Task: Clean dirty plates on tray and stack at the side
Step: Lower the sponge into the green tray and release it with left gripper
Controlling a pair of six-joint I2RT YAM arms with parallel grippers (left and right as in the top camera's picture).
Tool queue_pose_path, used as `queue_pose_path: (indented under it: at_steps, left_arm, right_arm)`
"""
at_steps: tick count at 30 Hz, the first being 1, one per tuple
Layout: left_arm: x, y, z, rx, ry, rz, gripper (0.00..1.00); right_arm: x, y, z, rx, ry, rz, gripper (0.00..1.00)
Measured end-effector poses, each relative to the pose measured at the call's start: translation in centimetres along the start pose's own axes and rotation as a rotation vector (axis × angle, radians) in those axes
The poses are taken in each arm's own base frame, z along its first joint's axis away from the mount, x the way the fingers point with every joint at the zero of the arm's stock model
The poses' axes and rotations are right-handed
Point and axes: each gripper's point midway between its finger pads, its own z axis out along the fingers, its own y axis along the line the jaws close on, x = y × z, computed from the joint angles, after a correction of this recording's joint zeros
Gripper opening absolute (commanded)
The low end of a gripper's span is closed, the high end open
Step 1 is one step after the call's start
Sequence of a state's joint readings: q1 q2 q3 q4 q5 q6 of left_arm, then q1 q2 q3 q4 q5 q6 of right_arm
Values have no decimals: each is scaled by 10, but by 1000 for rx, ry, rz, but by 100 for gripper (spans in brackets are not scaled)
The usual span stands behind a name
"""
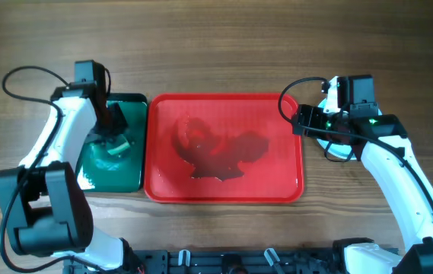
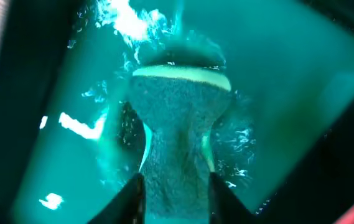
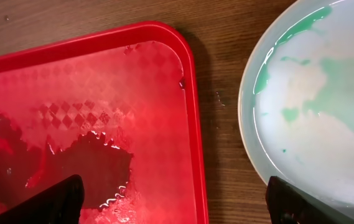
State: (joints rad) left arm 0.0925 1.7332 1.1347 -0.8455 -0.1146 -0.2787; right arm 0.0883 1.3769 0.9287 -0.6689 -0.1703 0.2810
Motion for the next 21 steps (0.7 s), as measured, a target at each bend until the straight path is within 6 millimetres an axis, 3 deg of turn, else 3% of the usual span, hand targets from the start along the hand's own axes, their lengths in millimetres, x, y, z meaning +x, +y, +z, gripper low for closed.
queue_pose_path:
  at_steps: [1, 7, 9, 12, 15, 18, 19, 21]
  left_arm:
    - [1, 0, 2, 1, 0, 4, 100]
    - [1, -1, 0, 11, -6, 3, 100]
    - [-5, -1, -14, 21, -33, 0, 100]
    - [-21, -2, -55, 64, -153, -14, 100]
    - [-26, -1, -83, 91, -229, -23, 100]
    - [-26, -1, -83, 90, -225, -23, 100]
    - [-26, -1, -83, 90, -225, -23, 100]
    - [-26, -1, -83, 90, -225, -23, 100]
  right_arm:
    - [0, 0, 0, 1, 0, 0, 94]
    - [2, -2, 0, 13, 5, 1, 95]
    - [6, -4, -2, 22, 27, 1, 95]
    - [-3, 2, -22, 21, 16, -16, 96]
    - [-32, 14, -77, 17, -117, -45, 97]
    - [-44, 22, -124, 14, -244, -94, 100]
    - [-46, 26, -152, 2, -326, -111, 100]
    - [-41, 29, -183, -16, -415, -126, 100]
